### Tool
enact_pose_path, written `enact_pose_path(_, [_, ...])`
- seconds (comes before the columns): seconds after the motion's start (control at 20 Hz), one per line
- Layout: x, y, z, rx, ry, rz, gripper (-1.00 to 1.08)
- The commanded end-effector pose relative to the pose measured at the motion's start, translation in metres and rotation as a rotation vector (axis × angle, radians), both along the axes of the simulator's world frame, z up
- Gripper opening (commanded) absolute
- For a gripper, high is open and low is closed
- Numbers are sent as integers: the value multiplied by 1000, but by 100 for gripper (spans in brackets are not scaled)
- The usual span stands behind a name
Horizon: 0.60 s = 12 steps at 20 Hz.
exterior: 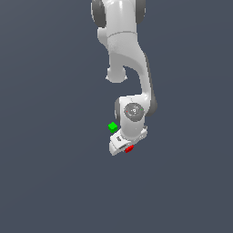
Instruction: Stack the red cube on top of the green cube.
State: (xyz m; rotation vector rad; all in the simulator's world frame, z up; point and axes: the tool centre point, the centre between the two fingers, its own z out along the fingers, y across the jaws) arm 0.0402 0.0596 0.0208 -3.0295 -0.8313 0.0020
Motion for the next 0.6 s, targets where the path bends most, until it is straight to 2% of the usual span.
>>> enact_pose_path(0.0, [0, 0, 4, 0, -1, 0, -100])
enact_pose_path(0.25, [0, 0, 24, 0, -1, 0, -100])
enact_pose_path(0.55, [-1, 0, 66, 0, -1, 0, -100])
